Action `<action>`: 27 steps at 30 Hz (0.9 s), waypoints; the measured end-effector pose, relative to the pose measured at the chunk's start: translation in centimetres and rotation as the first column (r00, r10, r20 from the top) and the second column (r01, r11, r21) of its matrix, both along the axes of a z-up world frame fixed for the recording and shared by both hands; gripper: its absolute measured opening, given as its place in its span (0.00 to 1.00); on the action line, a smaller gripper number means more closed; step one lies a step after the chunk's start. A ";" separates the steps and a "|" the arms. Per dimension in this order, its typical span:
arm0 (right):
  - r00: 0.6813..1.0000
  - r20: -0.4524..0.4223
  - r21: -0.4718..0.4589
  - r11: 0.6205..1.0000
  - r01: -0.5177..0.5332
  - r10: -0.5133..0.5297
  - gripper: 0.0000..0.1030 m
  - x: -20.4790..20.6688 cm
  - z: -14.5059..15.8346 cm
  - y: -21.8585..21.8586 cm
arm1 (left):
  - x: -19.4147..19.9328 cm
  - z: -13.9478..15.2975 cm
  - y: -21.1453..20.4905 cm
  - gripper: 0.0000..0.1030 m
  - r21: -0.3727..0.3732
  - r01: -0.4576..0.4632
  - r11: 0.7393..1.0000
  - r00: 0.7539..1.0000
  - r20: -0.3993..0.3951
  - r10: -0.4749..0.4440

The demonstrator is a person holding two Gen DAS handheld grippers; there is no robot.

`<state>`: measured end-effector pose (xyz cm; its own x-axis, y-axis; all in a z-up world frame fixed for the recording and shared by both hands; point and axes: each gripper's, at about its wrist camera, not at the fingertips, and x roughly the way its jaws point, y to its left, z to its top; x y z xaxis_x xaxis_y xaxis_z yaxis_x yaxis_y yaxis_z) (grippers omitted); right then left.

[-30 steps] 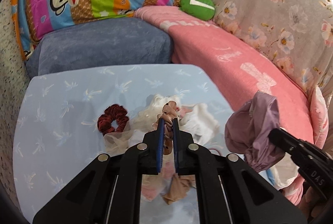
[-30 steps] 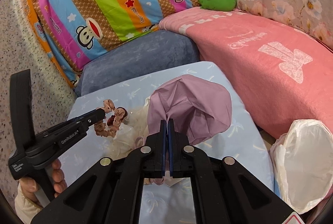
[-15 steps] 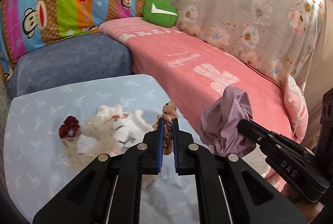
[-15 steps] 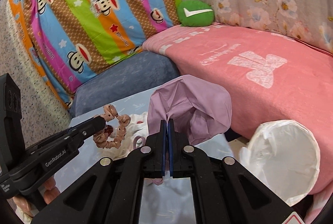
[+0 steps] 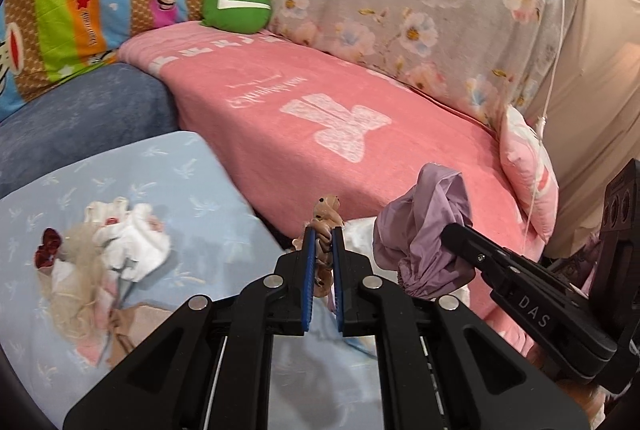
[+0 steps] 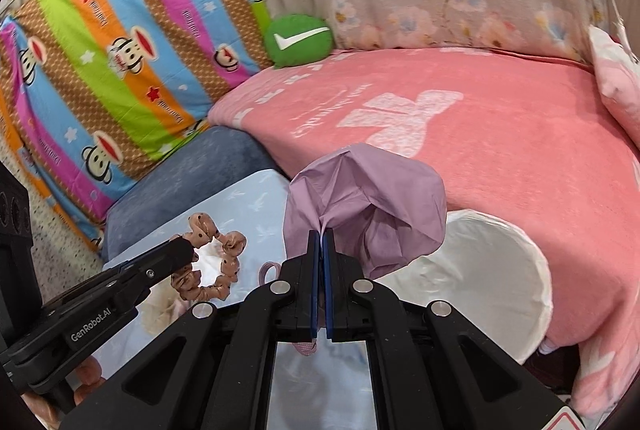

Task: Organize soft objects
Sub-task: 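Carry both items over the white bin and open both tools to drop them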

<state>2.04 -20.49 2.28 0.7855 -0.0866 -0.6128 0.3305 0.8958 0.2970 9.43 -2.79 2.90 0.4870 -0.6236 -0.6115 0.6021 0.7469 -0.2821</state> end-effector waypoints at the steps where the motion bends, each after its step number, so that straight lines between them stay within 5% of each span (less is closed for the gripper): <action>1: 1.000 -0.004 0.004 1.000 0.013 -0.013 0.02 -0.3 -0.2 -0.6 | -0.2 -0.1 -0.8 0.08 0.004 0.015 1.000 1.000 -0.004 -0.015; 16: 0.993 -0.042 0.034 0.993 0.112 -0.110 0.07 -2.6 -2.4 -6.0 | -1.9 -2.3 -8.2 0.15 0.045 0.148 0.988 0.987 -0.065 -0.145; 19: 0.992 -0.038 0.028 0.992 0.121 -0.120 0.07 -2.8 -2.3 -6.3 | -1.8 -2.7 -8.8 0.28 0.052 0.145 0.988 0.987 -0.081 -0.141; 22: 0.991 -0.042 0.027 0.992 0.125 -0.124 0.11 -2.8 -2.4 -6.6 | -1.8 -2.8 -8.8 0.60 0.056 0.123 0.991 0.991 -0.068 -0.119; 27: 0.991 -0.047 0.025 0.992 0.125 -0.123 0.14 -2.8 -2.5 -6.7 | -1.6 -2.9 -8.4 0.61 0.075 0.093 0.993 0.995 -0.054 -0.089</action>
